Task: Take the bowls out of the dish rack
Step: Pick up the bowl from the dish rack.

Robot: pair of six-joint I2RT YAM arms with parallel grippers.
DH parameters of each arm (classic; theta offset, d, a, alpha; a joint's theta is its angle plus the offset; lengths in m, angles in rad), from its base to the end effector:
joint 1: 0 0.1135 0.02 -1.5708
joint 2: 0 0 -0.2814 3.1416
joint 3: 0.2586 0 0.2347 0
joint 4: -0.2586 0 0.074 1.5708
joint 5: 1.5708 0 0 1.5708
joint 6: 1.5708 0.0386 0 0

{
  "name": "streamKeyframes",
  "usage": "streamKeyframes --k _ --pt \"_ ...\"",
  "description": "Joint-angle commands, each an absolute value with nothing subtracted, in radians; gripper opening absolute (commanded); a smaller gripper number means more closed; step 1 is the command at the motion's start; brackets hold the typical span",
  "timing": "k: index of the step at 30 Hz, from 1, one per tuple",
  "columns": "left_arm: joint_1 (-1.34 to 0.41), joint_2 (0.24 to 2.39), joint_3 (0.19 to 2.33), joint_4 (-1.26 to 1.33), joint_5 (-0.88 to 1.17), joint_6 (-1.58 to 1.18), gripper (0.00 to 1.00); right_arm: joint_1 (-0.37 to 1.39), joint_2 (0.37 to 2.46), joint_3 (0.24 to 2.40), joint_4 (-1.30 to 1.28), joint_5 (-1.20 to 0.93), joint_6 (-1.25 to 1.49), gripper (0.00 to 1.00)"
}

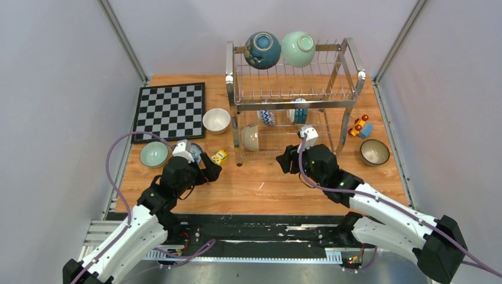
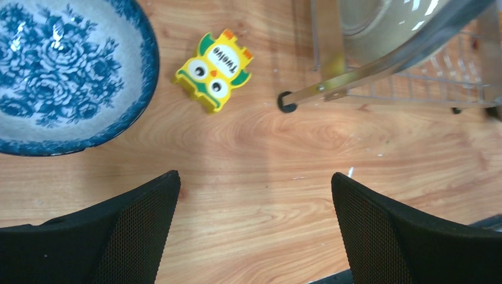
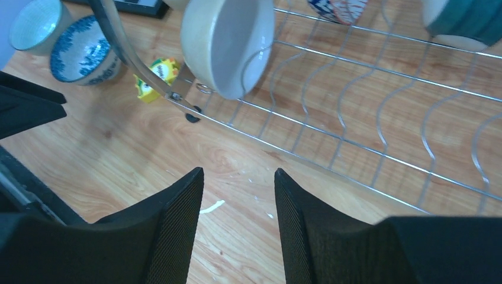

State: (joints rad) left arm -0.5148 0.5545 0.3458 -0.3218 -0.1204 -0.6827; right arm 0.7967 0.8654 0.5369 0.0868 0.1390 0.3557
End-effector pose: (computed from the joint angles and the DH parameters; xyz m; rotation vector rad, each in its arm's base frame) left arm 0.0998 -0.0511 0.2165 -0.2545 2.1383 -0.5876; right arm 0.1301 0.1254 0.2845 -0.3082 1.8394 0.6862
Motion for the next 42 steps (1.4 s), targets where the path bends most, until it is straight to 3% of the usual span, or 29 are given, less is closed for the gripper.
streamKeyframes --k 1,11,20,42 --pt "-0.523 0.483 0.347 -0.260 -0.083 -0.713 0.99 0.769 0.925 0.556 0.271 0.017 0.406 0.50" --pt "-0.523 0.428 0.369 -0.393 -0.090 -0.694 0.99 0.683 1.140 0.555 0.567 -0.208 0.607 0.50" --pt "-0.523 0.371 0.361 -0.413 -0.086 -0.706 0.99 0.587 1.305 0.530 0.841 -0.380 0.764 0.58" --pt "-0.523 0.382 0.367 -0.427 -0.093 -0.698 0.99 0.548 1.633 0.669 0.989 -0.520 0.821 0.48"
